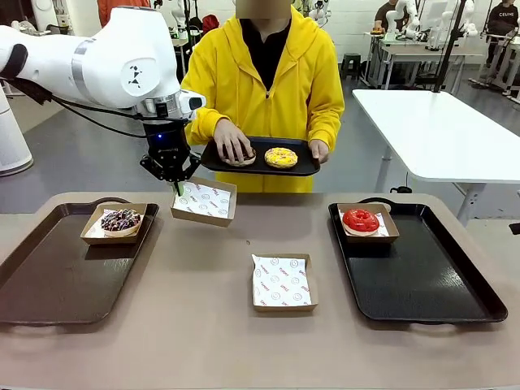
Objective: Individually package the donuts and arrange them on the tray.
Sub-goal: Place the picked Paper togo box on the Handle tray while simultaneously picking up another Paper togo box from the table with the other hand.
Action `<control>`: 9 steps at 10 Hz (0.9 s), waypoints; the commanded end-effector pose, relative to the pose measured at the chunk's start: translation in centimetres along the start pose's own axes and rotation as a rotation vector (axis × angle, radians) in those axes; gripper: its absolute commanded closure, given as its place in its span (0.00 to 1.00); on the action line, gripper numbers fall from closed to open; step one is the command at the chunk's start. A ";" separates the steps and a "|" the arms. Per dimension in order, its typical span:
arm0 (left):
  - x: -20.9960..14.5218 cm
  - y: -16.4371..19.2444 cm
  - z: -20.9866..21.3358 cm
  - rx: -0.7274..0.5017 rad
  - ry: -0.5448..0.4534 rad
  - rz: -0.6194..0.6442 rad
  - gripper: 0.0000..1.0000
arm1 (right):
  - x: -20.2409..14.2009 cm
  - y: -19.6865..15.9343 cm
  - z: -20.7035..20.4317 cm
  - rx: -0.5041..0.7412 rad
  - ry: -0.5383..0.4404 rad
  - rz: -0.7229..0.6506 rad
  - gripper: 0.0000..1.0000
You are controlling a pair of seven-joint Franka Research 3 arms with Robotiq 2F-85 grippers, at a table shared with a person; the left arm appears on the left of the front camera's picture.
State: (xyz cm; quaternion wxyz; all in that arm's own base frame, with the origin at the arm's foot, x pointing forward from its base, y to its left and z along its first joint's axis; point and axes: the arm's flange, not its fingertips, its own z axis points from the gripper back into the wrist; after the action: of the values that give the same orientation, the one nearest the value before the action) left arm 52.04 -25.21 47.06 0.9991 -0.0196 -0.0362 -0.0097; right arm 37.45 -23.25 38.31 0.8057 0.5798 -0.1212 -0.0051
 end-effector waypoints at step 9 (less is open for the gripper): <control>-0.4 0.0 0.0 -0.002 -0.005 -0.001 1.00 | -0.4 0.4 0.2 0.000 -0.004 0.008 0.00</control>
State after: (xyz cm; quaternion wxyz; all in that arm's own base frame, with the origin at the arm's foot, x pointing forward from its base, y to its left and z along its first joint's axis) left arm 51.94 -25.41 47.05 0.9991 -0.0197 -0.0361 -0.0116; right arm 37.32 -23.42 38.46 0.8061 0.5787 -0.1237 -0.0061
